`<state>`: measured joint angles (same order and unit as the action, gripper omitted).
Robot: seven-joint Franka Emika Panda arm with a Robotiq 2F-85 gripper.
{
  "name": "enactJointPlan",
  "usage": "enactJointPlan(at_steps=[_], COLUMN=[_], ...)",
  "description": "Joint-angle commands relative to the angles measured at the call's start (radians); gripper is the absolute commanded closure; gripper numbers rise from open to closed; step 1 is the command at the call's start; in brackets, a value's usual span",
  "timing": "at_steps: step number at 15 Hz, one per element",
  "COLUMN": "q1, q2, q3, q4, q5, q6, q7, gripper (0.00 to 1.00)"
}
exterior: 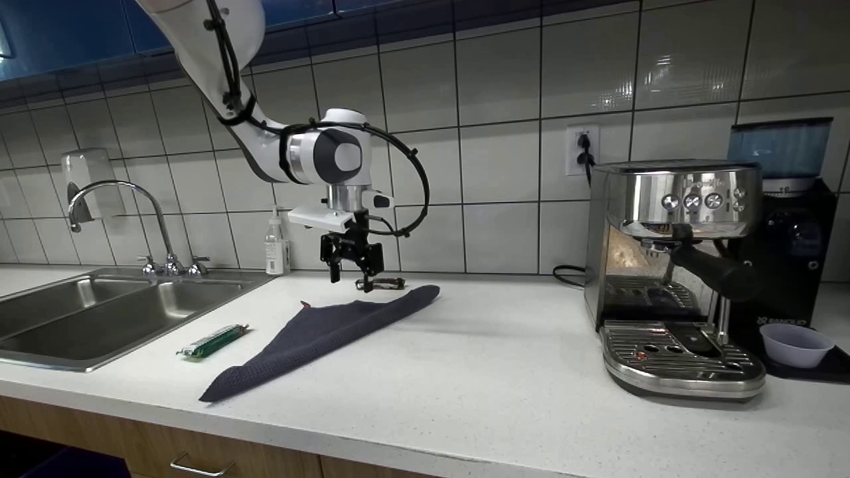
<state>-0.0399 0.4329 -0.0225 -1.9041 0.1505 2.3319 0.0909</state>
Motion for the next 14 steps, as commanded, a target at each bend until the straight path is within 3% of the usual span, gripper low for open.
enactJointPlan(at_steps=[1, 14], q1=[-0.011, -0.059], q2=[0.007, 0.143], q3=[0.002, -0.014], q4=[0.006, 0.168], q5=[0.039, 0.037], q6=[0.044, 0.096], q7=[0.022, -0.005], gripper=[0.0, 0.0])
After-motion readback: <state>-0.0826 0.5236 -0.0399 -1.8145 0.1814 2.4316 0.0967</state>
